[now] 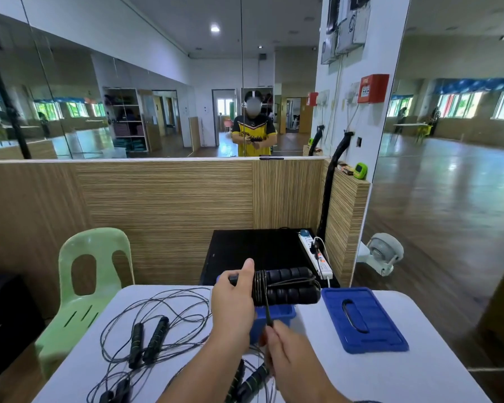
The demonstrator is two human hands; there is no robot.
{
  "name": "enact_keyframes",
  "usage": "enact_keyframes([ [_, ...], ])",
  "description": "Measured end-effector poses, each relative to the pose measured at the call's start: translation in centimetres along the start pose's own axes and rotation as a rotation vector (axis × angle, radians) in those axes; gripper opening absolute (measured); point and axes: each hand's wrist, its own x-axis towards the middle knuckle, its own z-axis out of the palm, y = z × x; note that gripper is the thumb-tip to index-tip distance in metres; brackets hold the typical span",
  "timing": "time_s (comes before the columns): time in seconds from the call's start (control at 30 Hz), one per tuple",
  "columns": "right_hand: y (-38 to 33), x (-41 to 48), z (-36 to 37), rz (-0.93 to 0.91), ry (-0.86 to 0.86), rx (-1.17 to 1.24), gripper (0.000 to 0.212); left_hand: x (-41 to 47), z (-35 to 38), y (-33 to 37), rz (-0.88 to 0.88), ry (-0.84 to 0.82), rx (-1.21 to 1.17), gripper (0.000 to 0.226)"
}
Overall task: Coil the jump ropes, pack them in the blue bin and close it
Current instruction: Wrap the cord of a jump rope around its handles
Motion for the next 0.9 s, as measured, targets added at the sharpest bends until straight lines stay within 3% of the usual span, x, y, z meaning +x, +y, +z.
enact_keyframes([
  [0.4, 0.2, 5.9, -5.6, 0.159, -0.361, -0.069, 0.030, -0.8, -0.3, 1.1, -0.074, -0.102, -0.007, 0.043],
  [0.43, 0.3, 7.1, -6.4, 0.190, -0.367, -0.133, 0.028, -0.8, -0.4, 1.3, -0.070, -0.110, 0.004, 0.042],
  [0.5, -1.0, 8.9, -7.7, 0.329, -0.311, -0.039, 0.022, -1.0, -0.7, 1.5, -0.061, -0.138, 0.015, 0.041],
  [0.57, -3.5, 10.3, -8.8, 0.356, -0.321, -0.143, 0.029, -0.8, -1.0, 1.5, -0.048, -0.158, 0.010, 0.040],
  [0.7, -7.0, 12.7, -10.4, 0.107, -0.337, -0.556, 0.026, -0.5, -1.4, 2.6, -0.033, -0.177, -0.017, 0.036],
  [0.9, -9.8, 13.8, -12.5, -0.235, -0.392, -0.931, 0.038, -0.5, -1.9, 2.9, 0.014, -0.188, 0.014, 0.037],
])
